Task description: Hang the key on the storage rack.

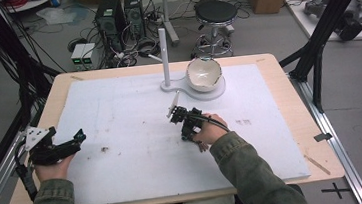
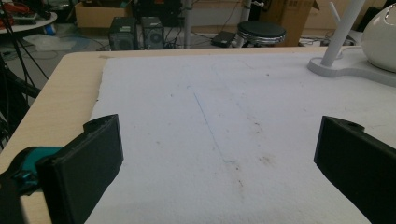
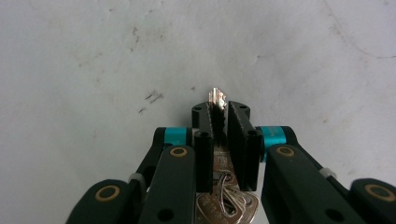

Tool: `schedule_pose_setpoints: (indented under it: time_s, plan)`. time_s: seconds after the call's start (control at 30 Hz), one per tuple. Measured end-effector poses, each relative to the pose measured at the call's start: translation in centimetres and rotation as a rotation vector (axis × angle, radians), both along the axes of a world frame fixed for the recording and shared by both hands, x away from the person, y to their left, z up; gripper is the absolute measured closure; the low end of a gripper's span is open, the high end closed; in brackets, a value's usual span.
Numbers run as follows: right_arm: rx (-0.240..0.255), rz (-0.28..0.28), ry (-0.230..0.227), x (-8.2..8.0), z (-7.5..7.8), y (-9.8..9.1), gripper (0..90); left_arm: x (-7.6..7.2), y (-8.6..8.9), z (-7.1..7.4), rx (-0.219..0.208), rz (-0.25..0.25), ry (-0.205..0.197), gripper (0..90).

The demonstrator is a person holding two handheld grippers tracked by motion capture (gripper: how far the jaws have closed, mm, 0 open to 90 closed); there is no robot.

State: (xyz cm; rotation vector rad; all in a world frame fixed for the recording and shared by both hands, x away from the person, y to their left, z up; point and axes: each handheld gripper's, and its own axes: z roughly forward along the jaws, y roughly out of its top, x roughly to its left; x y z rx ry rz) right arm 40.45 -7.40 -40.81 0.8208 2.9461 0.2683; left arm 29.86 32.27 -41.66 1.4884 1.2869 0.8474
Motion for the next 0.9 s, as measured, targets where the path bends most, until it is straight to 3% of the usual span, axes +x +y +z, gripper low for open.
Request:
schedule_pose_setpoints:
  time_s: [0.07,0.3,0.6,0.7,0.9]
  plan:
    - [0.02,-0.001,0.01,0.0,0.2,-0.3,81.0,0.1,0.0,0.0,-0.001,-0.002,0.0,1.7]
    - [0.109,-0.069,-0.04,0.0,1.3,-1.9,80.9,0.0,-0.1,0.0,-0.001,0.0,-0.002,1.7]
    - [0.349,-0.173,-0.135,-1.4,3.2,-5.1,80.8,0.0,-0.2,0.0,0.003,-0.007,0.001,1.7]
    - [0.405,-0.18,-0.164,-1.8,4.0,-5.9,80.8,0.0,-0.2,0.0,0.005,-0.007,0.002,1.7]
    - [0.496,-0.193,-0.171,-2.0,5.0,-7.0,80.8,0.0,-0.3,0.0,0.006,-0.009,0.004,1.7]
